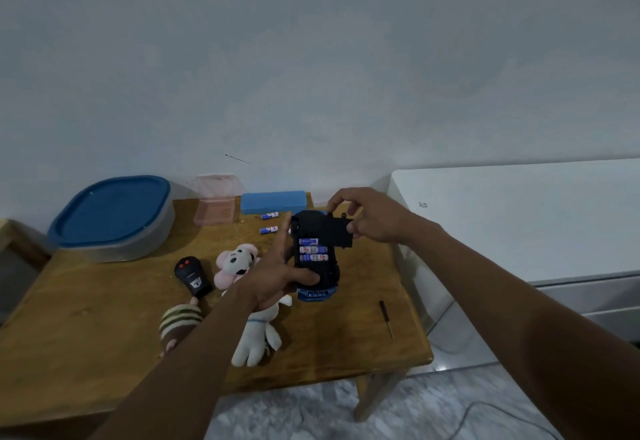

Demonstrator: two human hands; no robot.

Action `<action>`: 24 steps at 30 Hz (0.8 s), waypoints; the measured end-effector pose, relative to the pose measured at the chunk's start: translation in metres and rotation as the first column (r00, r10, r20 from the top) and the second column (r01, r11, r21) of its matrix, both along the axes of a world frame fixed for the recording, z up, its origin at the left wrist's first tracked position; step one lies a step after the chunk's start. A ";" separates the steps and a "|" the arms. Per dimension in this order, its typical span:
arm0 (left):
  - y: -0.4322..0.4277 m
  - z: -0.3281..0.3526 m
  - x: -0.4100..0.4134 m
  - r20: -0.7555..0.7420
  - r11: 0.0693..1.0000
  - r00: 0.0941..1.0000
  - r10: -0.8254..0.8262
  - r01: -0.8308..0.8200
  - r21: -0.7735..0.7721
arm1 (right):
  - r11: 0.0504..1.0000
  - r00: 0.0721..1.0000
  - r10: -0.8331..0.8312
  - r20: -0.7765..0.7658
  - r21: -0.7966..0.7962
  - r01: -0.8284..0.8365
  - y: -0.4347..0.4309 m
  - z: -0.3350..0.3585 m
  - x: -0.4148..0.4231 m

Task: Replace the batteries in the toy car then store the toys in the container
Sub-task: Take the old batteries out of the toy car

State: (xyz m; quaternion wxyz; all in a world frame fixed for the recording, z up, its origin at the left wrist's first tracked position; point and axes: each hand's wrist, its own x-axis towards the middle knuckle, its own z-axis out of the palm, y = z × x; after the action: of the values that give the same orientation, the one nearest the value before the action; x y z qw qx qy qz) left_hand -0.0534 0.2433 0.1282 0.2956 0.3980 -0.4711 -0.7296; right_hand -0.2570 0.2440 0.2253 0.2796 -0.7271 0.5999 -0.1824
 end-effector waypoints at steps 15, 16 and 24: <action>0.019 -0.042 0.000 -0.053 0.994 0.996 0.075 -0.071 0.081 | 0.971 0.989 0.071 -0.133 0.236 -0.037 0.037 -0.131 -0.049; 0.020 -0.043 -0.002 -0.051 0.993 0.996 0.074 -0.069 0.091 | 0.968 0.987 0.091 -0.134 0.244 -0.056 0.039 -0.142 -0.050; 0.025 -0.053 -0.017 -0.015 0.987 0.995 0.096 -0.093 0.129 | 0.948 0.960 0.161 -0.230 0.307 -0.085 0.035 -0.177 -0.048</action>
State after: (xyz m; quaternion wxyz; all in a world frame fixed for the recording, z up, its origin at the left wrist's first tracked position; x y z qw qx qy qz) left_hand -0.0699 0.2684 0.0754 0.3087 0.4305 -0.4009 -0.7474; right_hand -0.3053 0.2795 0.0484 0.3170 -0.7308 0.6042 0.0206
